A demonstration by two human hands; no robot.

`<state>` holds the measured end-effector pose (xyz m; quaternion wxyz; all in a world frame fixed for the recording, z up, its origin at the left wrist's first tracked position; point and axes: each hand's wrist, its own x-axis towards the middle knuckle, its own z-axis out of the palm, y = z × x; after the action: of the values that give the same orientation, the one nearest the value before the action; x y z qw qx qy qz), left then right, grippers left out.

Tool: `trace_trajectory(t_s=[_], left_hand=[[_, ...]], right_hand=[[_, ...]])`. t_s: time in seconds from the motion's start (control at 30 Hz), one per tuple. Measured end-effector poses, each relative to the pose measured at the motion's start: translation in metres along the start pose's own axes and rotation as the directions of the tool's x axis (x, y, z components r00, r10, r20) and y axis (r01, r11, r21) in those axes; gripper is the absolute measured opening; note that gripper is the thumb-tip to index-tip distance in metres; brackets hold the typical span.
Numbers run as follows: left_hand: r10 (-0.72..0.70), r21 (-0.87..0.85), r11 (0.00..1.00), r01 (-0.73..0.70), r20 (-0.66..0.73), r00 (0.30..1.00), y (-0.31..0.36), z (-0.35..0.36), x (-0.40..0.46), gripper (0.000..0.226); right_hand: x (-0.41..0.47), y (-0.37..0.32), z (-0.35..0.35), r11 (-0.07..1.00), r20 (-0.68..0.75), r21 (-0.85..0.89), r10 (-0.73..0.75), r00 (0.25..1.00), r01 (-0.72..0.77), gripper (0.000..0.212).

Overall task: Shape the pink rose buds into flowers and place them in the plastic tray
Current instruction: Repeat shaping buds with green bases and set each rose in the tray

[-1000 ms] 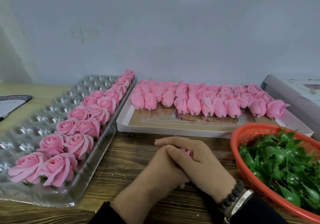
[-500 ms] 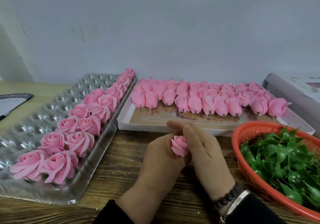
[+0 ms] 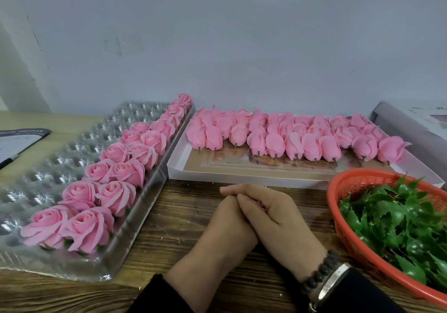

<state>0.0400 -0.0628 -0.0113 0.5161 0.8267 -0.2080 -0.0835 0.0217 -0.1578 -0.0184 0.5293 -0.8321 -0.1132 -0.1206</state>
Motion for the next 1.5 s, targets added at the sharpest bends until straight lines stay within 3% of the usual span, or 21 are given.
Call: trace_trajectory(t_s=[0.13, 0.3, 0.4, 0.47, 0.67, 0.73, 0.87, 1.03, 1.13, 1.2, 1.27, 1.4, 1.5], left_hand=[[0.047, -0.071, 0.996, -0.049, -0.022, 0.999, 0.001, 0.001, -0.002, 0.021], [0.072, -0.214, 0.971, -0.104, -0.149, 0.986, 0.003, -0.002, -0.002, 0.018], [0.079, -0.175, 0.978, -0.11, -0.18, 0.981, 0.004, -0.001, -0.002, 0.018], [0.103, -0.158, 0.978, -0.133, -0.183, 0.978, 0.002, 0.0, -0.002, 0.021], [0.191, 0.116, 0.979, -0.17, -0.204, 0.96, -0.002, 0.004, -0.002, 0.021], [0.16, 0.091, 0.985, -0.144, -0.199, 0.967, -0.002, 0.005, -0.002, 0.028], [0.027, -0.143, 0.989, -0.04, -0.089, 0.996, 0.001, 0.003, 0.0, 0.015], [0.096, -0.099, 0.991, -0.088, 0.072, 0.993, 0.003, -0.005, -0.001, 0.024], [0.104, 0.009, 0.994, -0.105, 0.064, 0.992, 0.002, -0.003, -0.002, 0.033], [0.121, 0.001, 0.993, -0.121, 0.033, 0.992, 0.0, -0.003, -0.002, 0.025], [0.135, -0.039, 0.99, -0.134, 0.032, 0.99, -0.001, -0.002, -0.002, 0.013], [0.13, -0.107, 0.985, -0.134, -0.045, 0.991, 0.003, -0.003, -0.003, 0.003], [0.13, -0.141, 0.979, -0.147, -0.123, 0.984, 0.004, -0.001, -0.003, 0.003]], right_hand=[[-0.001, -0.001, -0.003, 0.999, -0.023, 0.035, -0.038, 0.999, 0.038, 0.035], [0.0, 0.001, -0.005, 0.973, -0.203, 0.205, -0.065, 0.977, 0.108, 0.037], [0.0, 0.001, -0.005, 0.974, -0.243, 0.197, -0.062, 0.968, 0.112, 0.037], [-0.001, 0.0, -0.003, 0.984, -0.218, 0.15, -0.062, 0.974, 0.096, 0.036], [-0.003, -0.001, 0.003, 0.997, -0.224, -0.028, -0.08, 0.971, 0.075, 0.028], [-0.002, -0.001, 0.003, 0.997, -0.233, -0.04, -0.079, 0.969, 0.072, 0.026], [0.0, 0.001, 0.001, 0.998, -0.178, -0.028, -0.063, 0.982, 0.059, 0.022], [-0.001, 0.002, -0.003, 0.994, -0.025, -0.084, -0.067, 0.997, 0.065, 0.027], [-0.001, 0.001, -0.006, 0.992, 0.006, -0.1, -0.073, 0.997, 0.073, 0.032], [-0.002, 0.002, -0.007, 0.992, 0.014, -0.103, -0.071, 0.997, 0.072, 0.037], [-0.002, 0.002, -0.006, 0.995, -0.005, -0.065, -0.077, 0.997, 0.077, 0.038], [-0.001, 0.003, -0.006, 0.974, -0.176, 0.201, -0.072, 0.982, 0.107, 0.04], [-0.001, 0.004, -0.006, 0.963, -0.244, 0.249, -0.044, 0.969, 0.106, 0.042]])
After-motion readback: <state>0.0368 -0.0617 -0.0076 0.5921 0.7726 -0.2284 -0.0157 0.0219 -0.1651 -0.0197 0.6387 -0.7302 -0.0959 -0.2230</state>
